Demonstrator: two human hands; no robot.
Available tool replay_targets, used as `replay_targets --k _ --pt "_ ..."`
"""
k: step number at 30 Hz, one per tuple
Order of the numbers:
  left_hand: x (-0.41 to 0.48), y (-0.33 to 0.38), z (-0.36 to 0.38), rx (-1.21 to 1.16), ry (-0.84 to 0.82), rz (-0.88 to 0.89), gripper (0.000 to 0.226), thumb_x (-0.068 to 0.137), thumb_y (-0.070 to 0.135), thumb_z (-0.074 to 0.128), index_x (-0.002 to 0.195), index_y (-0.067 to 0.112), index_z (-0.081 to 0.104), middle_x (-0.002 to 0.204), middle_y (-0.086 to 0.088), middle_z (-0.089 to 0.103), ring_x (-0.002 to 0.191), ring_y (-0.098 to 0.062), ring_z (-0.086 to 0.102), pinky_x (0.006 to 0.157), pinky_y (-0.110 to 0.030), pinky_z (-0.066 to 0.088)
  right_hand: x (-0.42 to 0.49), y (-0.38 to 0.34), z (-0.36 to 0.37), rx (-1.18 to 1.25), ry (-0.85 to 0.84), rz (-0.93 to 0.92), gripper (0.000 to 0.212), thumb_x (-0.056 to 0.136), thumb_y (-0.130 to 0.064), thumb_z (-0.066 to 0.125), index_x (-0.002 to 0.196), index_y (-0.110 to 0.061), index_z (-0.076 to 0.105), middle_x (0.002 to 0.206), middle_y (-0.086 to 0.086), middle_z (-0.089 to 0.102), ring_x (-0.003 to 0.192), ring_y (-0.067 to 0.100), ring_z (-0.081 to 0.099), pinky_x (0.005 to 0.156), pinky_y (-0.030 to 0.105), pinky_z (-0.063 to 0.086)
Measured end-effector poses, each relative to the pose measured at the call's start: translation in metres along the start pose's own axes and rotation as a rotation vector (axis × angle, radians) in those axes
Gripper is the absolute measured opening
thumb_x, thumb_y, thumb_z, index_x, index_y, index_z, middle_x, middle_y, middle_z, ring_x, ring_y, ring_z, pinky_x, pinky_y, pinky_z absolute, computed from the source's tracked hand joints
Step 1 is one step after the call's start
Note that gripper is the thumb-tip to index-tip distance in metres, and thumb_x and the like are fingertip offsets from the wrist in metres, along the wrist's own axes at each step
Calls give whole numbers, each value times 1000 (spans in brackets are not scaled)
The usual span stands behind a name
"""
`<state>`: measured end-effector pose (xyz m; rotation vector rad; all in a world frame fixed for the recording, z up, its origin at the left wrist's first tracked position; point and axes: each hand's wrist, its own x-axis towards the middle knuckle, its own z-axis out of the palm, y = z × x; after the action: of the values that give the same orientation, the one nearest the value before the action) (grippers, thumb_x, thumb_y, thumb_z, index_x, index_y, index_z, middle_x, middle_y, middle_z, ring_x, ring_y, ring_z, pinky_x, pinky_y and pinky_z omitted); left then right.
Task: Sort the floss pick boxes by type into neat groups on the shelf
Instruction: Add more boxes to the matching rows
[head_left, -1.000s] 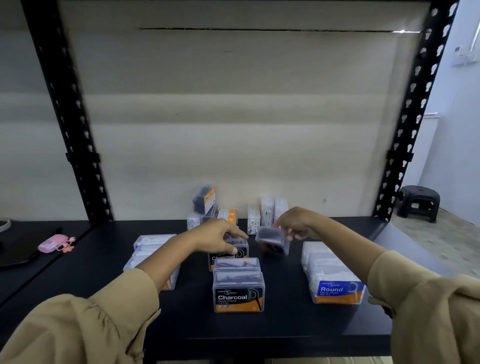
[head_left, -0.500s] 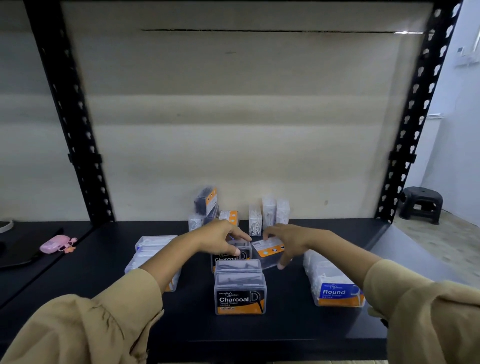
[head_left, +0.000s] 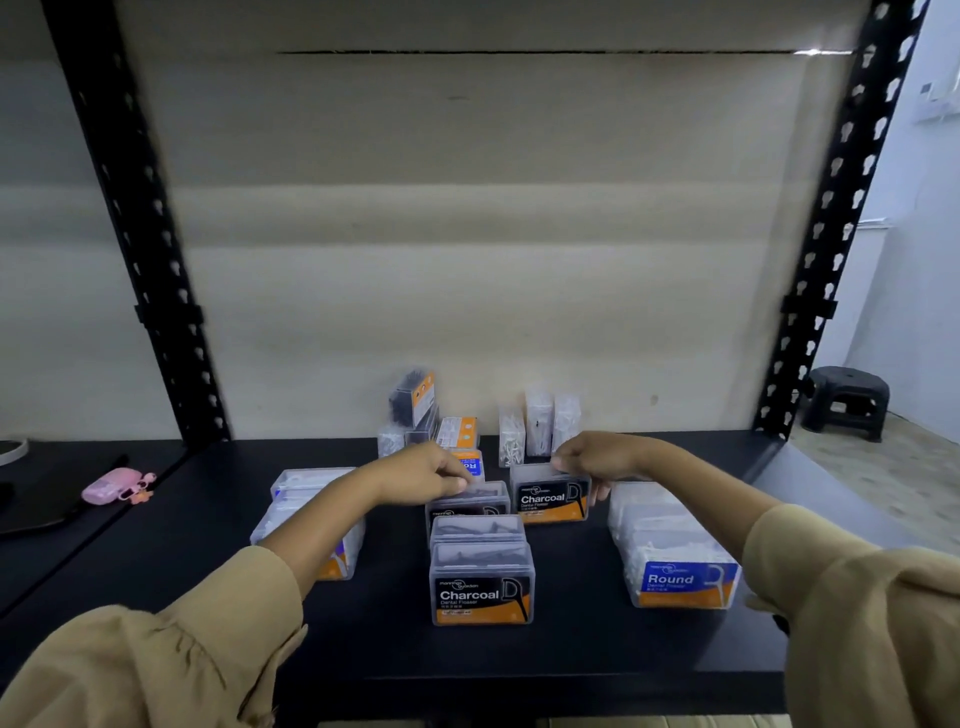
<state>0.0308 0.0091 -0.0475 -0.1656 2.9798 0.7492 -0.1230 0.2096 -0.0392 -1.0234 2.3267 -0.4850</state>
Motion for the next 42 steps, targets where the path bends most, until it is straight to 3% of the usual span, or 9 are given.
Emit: replay_targets --k 7,13,17,20,26,31,36,39,42 --pt "0 10 6 -128 -70 33 26 94 19 52 117 18 66 108 2 66 99 -12 61 87 -26 52 8 -3 8 60 40 3 29 100 -31 34 93 -11 54 91 18 66 63 20 63 56 23 53" --pt "-4 10 12 -236 42 37 12 87 22 64 96 15 67 80 4 57 71 -8 53 71 -26 50 12 -11 13 82 33 -19 30 99 -32 36 79 -19 54 90 17 66 65 22 63 63 27 54" --pt "-11 5 13 -331 142 -30 7 88 17 62 95 15 60 82 -3 56 70 -9 56 54 -18 51 13 -19 17 107 11 -28 28 98 -34 38 87 -16 57 89 13 66 64 20 63 59 25 53" --pt "-20 1 12 -469 134 -93 7 87 15 64 92 13 60 76 0 60 63 -6 62 54 -18 53 14 -24 20 128 -15 -46 32 98 -33 40 109 -10 59 95 13 67 60 17 63 57 23 53" --pt "-28 -6 14 -602 171 -156 10 81 14 71 82 11 61 71 -4 68 60 -11 67 55 -20 54 17 -39 28 116 -62 -92 32 98 -33 40 107 -11 61 93 12 66 62 17 62 58 22 54" --pt "-31 -5 15 -632 190 -178 12 79 13 73 82 9 61 70 -5 69 59 -13 69 50 -17 53 16 -45 32 106 -85 -111 26 98 -33 41 79 -26 57 82 7 63 64 18 62 59 24 54" --pt "-30 -3 12 -572 201 -179 10 82 16 70 86 10 63 74 -3 71 63 -12 70 53 -18 53 14 -46 30 55 -92 -97 25 98 -37 40 97 -19 58 93 8 64 67 15 62 63 24 53" --pt "-21 -2 5 -388 333 -149 2 85 14 65 85 14 63 78 -3 68 62 -8 65 53 -17 51 16 -43 25 18 33 -112 31 97 -37 40 98 -14 61 86 1 65 61 13 60 58 22 49" --pt "-10 -6 -3 -171 419 -103 10 83 11 64 86 20 63 81 2 63 71 -7 58 64 -20 51 21 -34 12 -8 330 -136 30 95 -28 45 94 -4 63 86 6 63 58 13 56 50 18 44"
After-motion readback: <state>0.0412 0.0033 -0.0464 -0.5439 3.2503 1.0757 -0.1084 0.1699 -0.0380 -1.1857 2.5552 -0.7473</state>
